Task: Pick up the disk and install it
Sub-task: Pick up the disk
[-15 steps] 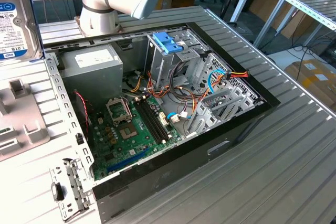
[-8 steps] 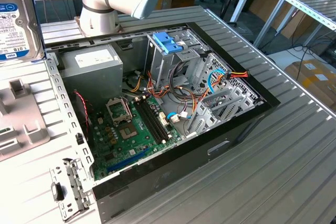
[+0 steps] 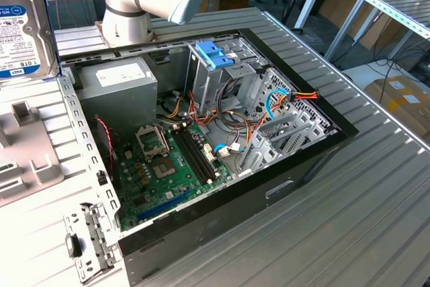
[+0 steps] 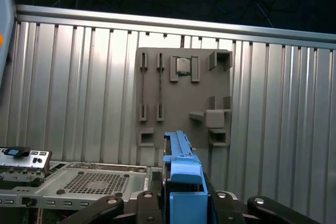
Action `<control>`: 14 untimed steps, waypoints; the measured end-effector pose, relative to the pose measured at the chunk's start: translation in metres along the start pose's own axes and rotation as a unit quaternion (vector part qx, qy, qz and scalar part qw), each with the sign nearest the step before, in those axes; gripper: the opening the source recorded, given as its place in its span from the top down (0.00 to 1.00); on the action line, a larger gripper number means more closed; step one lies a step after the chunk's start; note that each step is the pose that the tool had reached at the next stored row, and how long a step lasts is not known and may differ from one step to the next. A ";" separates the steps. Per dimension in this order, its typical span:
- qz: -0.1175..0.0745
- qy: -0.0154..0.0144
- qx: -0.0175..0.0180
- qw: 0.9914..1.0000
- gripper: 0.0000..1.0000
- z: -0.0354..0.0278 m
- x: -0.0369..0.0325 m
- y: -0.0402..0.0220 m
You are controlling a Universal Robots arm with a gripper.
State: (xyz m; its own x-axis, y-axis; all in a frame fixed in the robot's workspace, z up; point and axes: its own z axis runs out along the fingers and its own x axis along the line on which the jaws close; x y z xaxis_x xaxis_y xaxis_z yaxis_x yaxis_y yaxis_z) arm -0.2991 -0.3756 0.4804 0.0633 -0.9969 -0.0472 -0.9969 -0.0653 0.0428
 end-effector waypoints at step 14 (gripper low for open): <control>0.000 0.000 0.000 1.000 0.63 0.0006 0.0030 -0.0057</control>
State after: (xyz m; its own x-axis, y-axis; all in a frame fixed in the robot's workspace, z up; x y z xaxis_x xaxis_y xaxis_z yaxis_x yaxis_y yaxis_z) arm -0.2933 -0.3781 0.4795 0.0633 -0.9969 -0.0472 -0.9969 -0.0653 0.0428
